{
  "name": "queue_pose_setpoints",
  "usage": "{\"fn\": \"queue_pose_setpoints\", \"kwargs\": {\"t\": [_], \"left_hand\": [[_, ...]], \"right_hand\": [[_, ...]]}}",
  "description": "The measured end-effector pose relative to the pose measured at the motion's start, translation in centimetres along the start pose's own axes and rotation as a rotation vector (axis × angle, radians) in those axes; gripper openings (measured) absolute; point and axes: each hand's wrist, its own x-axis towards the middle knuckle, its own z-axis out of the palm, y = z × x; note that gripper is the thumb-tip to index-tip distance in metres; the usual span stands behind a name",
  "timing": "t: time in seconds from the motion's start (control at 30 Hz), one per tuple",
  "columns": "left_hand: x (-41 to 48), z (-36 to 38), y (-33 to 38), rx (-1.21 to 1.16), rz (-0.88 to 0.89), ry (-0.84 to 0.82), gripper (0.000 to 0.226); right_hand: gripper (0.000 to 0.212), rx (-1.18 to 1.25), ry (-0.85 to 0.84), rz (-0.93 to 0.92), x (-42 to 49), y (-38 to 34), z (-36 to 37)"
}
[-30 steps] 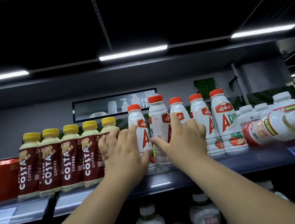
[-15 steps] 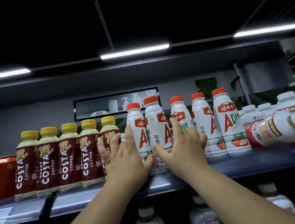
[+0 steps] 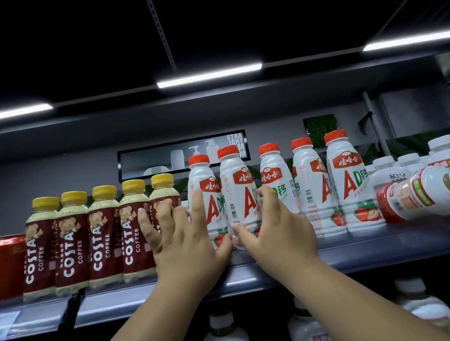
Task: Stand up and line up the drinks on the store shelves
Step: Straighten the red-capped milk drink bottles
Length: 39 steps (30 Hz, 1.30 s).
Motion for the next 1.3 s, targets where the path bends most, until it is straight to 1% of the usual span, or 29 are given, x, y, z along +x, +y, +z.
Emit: {"fn": "queue_pose_setpoints", "kwargs": {"t": [0.03, 0.13, 0.2, 0.3, 0.43, 0.57, 0.63, 0.73, 0.87, 1.03, 1.13, 1.3], "left_hand": [[0.1, -0.2, 0.1, 0.020, 0.002, 0.004, 0.099], [0.5, 0.0, 0.2, 0.014, -0.017, -0.069, 0.104], [0.7, 0.1, 0.2, -0.006, -0.021, -0.089, 0.103], [0.6, -0.2, 0.7, 0.027, -0.029, -0.117, 0.098], [0.7, -0.9, 1.6, 0.103, -0.027, -0.124, 0.099], [0.8, -0.5, 1.6, 0.036, -0.050, -0.120, 0.098], [0.8, -0.3, 1.8, 0.015, -0.055, -0.137, 0.094], [0.8, -0.4, 2.4, 0.121, -0.037, -0.140, 0.087], [1.2, -0.6, 2.6, 0.147, -0.061, -0.157, 0.097], [1.4, -0.6, 1.9, -0.012, -0.056, -0.128, 0.105], [1.5, -1.0, 1.3, -0.099, -0.045, -0.144, 0.110], [1.9, -1.3, 0.1, -0.173, 0.004, -0.135, 0.112]], "right_hand": [[0.071, 0.000, -0.007, 0.008, 0.0, 0.0, 0.0], [0.062, 0.018, -0.018, 0.037, 0.0, -0.1, -0.1], [0.059, 0.029, -0.024, 0.054, 0.0, -0.1, -0.1], [0.059, 0.049, -0.018, 0.062, 0.0, 0.0, 0.0], [0.061, 0.086, -0.007, 0.068, -0.1, 0.1, -0.1], [0.061, 0.098, 0.010, 0.063, -0.3, 0.3, 0.0], [0.062, 0.103, 0.015, 0.067, -0.3, 0.4, 0.2], [0.063, 0.125, 0.023, 0.070, -0.4, 0.5, 0.2], [0.062, 0.145, 0.034, 0.064, -0.4, 0.7, 0.3], [0.062, 0.131, 0.042, 0.053, -0.4, 0.7, 0.3], [0.060, 0.138, 0.043, 0.049, -0.3, 0.6, 0.2], [0.060, 0.123, 0.004, 0.048, 0.0, 0.3, -0.1]]}}
